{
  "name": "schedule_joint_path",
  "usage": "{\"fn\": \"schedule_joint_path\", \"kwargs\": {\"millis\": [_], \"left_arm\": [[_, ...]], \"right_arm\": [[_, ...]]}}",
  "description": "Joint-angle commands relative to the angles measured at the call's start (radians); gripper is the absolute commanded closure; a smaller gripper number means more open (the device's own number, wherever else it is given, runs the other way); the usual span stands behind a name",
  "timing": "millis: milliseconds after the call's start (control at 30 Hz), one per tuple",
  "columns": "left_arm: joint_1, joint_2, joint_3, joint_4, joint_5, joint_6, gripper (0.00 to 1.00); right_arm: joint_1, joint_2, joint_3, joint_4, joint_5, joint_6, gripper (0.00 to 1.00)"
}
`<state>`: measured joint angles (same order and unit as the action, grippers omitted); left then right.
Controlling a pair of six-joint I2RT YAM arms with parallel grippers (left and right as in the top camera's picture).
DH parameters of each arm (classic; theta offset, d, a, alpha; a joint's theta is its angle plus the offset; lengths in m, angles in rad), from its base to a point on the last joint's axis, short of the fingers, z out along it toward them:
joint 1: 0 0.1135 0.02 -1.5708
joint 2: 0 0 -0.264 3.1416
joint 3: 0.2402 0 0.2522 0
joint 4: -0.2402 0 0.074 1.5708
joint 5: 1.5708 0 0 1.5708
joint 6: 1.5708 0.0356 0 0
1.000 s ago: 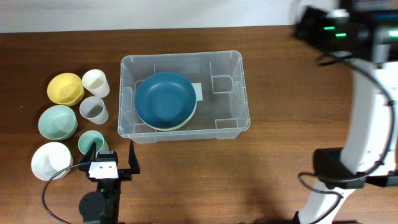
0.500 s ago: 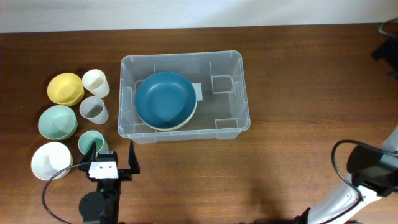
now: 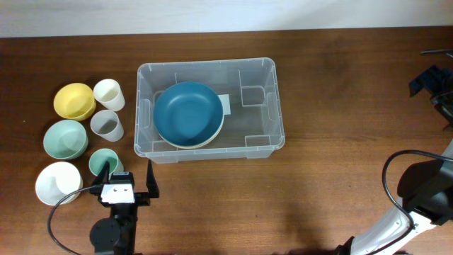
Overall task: Pack container
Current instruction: 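Move the left gripper to the white bowl at front left and grasp its rim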
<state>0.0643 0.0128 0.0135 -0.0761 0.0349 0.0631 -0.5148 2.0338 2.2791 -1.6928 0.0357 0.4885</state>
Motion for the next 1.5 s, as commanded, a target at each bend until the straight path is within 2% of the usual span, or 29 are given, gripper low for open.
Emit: {"fn": "schedule_joint_path", "kwargs": {"millis": [0,333,400,567,667,767,833,1033,1133,1233,1333,1400,1467], "left_arm": [[0.005,-0.008,-0.005,-0.003,0.011,-0.006,0.01],[0.004,-0.006,-0.004,0.005,0.019,-0.006,0.01],[0.004,-0.006,-0.004,0.059,0.058,-0.006,0.01],[0.004,0.006,0.034,0.288,0.044,0.010,0.00],[0.004,0.061,0.130,0.285,-0.019,0.073,0.01],[0.004,0.185,0.286,0.217,-0.191,0.074,0.01],[0.004,0.294,0.418,0.181,-0.253,0.075,0.01],[0.004,0.620,0.861,-0.039,-0.174,0.201,0.01],[0.004,0.729,0.976,-0.156,-0.306,0.234,0.01],[0.021,0.829,1.090,-0.309,-0.432,0.122,0.00],[0.118,0.966,1.296,-0.595,-0.399,-0.030,0.01],[0.229,1.072,1.429,-0.749,-0.274,-0.060,0.01],[0.296,1.132,1.466,-0.771,-0.172,-0.060,0.01]], "right_arm": [[-0.003,0.000,-0.006,-0.002,-0.006,-0.005,0.01],[-0.003,0.000,-0.006,-0.002,-0.006,-0.005,0.01],[-0.003,0.000,-0.006,-0.002,-0.006,-0.005,0.01],[-0.003,0.000,-0.006,-0.002,-0.006,-0.005,0.01],[-0.003,0.000,-0.006,-0.002,-0.006,-0.005,0.01],[-0.003,0.000,-0.006,-0.002,-0.006,-0.005,0.01],[-0.003,0.000,-0.006,-0.002,-0.006,-0.005,0.01],[-0.003,0.000,-0.006,-0.002,-0.006,-0.005,0.01],[-0.003,0.000,-0.006,-0.002,-0.006,-0.005,0.01],[-0.003,0.000,-0.006,-0.002,-0.006,-0.005,0.01],[-0.003,0.000,-0.006,-0.002,-0.006,-0.005,0.01],[-0.003,0.000,-0.006,-0.002,-0.006,-0.005,0.01],[-0.003,0.000,-0.006,-0.002,-0.006,-0.005,0.01]]}}
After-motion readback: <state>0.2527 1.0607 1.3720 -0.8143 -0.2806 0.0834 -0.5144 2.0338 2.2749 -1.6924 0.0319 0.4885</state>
